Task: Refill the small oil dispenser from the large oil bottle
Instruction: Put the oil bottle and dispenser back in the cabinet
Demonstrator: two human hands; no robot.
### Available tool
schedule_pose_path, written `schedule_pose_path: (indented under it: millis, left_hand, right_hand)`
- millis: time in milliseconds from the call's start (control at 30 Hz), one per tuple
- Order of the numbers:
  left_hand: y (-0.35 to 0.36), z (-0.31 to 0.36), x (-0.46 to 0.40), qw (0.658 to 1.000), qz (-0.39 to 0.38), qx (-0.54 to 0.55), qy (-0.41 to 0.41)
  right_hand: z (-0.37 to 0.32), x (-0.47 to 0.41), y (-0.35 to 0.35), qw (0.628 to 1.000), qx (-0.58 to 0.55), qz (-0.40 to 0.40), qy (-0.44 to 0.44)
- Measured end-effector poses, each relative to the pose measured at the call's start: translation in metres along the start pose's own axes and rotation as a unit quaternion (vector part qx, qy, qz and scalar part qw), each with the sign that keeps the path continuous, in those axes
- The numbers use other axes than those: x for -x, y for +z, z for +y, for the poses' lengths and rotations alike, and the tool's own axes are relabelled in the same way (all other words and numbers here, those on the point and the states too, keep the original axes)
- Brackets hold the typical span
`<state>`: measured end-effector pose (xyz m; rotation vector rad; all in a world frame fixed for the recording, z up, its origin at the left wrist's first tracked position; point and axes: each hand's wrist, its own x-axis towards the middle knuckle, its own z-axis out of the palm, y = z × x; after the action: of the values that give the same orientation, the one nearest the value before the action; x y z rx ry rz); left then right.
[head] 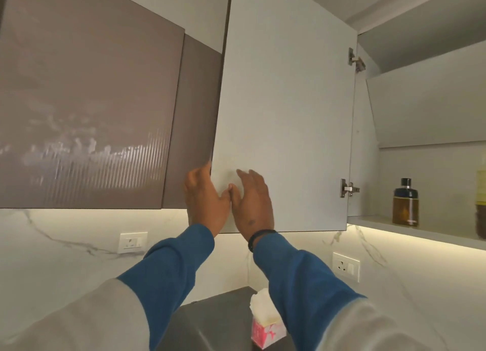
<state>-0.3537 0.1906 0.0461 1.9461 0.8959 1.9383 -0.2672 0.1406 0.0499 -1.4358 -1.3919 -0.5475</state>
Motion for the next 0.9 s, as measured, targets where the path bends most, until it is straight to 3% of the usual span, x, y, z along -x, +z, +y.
schedule_pose_path:
  millis: [133, 333, 567, 733, 900]
  left_hand:
    - [-0.01, -0.008, -0.004, 0.975, -0.095, 0.179, -0.087]
    - [-0.024, 0.006, 0.009, 0.957, -0.077, 0.248, -0.13]
    - [-0.024, 0.055, 0.044, 0.948, -0.022, 0.309, -0.078]
    - [-0.015, 0.09, 0.07, 0.921, -0.078, 0.382, -0.028]
    - [-0.003, 0.121, 0.096, 0.898, -0.131, 0.419, 0.003]
  right_hand:
    - [-0.009, 0.017, -0.001, 0.999, 0.021, -0.031, 0.017]
    - [-0.018, 0.042, -0.02, 0.992, 0.105, -0.065, -0.004]
    - [-0.044, 0.068, -0.067, 0.99, 0.142, 0.012, -0.026]
    - [-0.043, 0.085, -0.107, 0.977, 0.19, 0.091, -0.032]
    - [-0.037, 0.104, -0.149, 0.96, 0.252, 0.114, -0.048]
